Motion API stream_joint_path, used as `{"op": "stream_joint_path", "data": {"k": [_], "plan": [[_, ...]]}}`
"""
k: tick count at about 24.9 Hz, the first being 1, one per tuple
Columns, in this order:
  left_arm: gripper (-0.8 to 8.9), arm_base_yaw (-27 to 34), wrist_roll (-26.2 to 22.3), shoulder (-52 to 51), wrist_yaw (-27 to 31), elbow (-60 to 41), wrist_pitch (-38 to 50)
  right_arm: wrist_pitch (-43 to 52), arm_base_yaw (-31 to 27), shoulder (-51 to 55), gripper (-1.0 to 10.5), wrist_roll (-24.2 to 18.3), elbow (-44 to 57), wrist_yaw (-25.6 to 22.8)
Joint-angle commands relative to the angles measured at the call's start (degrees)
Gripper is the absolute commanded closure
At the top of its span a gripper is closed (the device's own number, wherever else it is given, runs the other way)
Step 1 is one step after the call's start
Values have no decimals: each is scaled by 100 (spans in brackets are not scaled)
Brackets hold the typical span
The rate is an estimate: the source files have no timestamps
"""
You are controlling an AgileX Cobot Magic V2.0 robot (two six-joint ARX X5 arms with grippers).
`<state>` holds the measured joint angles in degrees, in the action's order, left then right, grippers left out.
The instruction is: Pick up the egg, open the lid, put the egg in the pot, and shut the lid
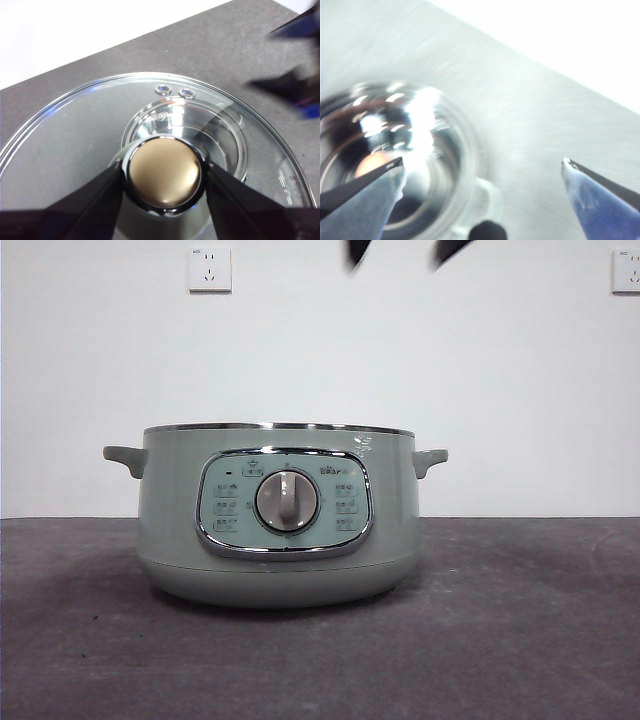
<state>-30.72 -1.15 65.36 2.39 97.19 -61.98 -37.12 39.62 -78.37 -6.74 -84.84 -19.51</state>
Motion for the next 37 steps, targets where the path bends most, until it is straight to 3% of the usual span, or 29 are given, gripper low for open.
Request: {"op": "stream_joint_path", "data": {"k": [1,5,14,37], "plan": [[821,2,-175,229,-240,85,382,-260,-103,874,350,186,22,-42],[821,-7,-201,896,-442,85,658,-584,-138,2046,351,227,22,-42],[821,-7,-208,2057,-739,85,1099,-907,-136,3086,351,297,22,-39],[821,-48,-151,3307,-745,83,1770,-1386,-136,3300,351,326,22,-33]]}}
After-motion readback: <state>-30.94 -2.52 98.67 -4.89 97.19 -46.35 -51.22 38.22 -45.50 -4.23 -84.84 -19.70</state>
